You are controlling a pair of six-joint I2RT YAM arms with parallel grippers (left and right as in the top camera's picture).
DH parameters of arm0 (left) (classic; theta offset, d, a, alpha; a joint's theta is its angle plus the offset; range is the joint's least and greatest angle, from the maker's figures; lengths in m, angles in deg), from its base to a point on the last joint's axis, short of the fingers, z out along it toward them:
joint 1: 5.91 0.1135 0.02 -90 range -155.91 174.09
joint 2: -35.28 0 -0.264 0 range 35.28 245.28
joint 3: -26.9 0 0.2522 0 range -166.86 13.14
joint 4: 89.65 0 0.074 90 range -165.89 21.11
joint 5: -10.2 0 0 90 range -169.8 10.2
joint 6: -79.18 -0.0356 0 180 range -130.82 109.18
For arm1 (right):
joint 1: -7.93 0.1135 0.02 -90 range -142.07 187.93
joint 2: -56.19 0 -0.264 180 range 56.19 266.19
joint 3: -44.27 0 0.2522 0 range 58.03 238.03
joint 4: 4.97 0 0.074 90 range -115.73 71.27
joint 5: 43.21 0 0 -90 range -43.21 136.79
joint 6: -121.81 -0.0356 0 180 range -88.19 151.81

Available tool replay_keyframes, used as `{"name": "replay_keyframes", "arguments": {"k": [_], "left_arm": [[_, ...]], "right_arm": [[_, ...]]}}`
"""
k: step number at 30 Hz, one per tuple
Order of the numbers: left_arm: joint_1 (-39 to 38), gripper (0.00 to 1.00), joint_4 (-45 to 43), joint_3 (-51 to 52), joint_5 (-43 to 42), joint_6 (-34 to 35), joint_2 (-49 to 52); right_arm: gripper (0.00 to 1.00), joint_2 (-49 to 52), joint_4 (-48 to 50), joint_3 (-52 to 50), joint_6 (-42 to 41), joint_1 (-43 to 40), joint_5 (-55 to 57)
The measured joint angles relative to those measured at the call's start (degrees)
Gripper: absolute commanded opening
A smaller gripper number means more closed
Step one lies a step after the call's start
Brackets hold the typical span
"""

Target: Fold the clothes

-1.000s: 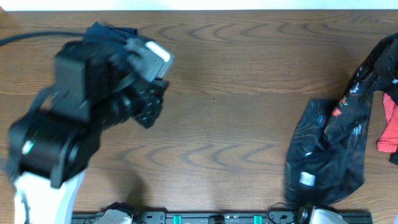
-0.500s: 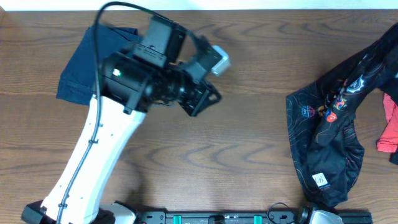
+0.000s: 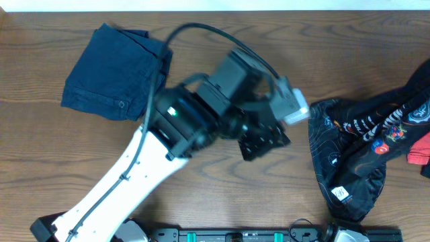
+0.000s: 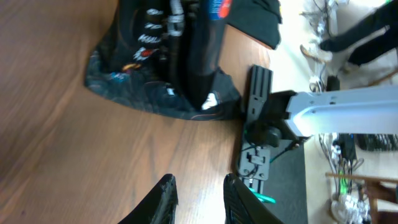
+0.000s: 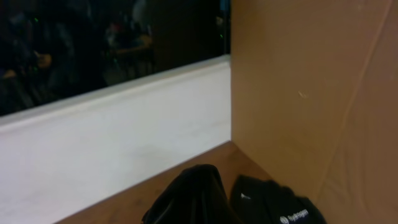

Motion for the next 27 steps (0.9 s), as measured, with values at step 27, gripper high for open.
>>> {"name": "replay_keyframes", "arguments": {"k": [27], "left_arm": [[-17.4,0.28,-5.5,0.0,18.9,5.7,15.1]], "right_arm": [[0.01,13.8,-9.7,0.3,-2.9,-0.1,10.0]]}}
